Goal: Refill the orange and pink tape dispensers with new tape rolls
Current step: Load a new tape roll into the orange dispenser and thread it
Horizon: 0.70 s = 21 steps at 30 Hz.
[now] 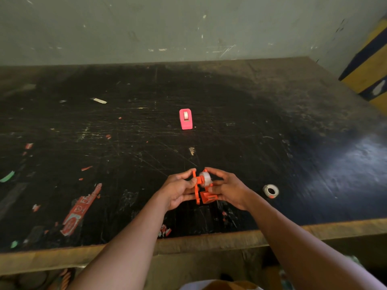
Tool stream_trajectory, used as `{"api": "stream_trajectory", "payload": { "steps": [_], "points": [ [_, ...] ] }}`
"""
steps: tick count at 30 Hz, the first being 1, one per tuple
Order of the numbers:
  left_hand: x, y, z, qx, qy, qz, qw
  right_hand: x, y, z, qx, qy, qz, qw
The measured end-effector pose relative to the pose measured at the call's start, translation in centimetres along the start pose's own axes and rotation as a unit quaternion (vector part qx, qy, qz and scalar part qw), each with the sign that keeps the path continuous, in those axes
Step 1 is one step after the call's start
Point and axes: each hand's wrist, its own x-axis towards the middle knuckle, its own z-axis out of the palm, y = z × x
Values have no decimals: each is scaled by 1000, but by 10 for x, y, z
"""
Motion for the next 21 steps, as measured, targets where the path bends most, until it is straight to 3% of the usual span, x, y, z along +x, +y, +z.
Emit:
{"api": "stream_trajectory", "payload": {
  "steps": [21],
  "points": [
    [1,-2,2,11,34,5,999,1,5,0,-11,4,-15,1000]
  ]
}}
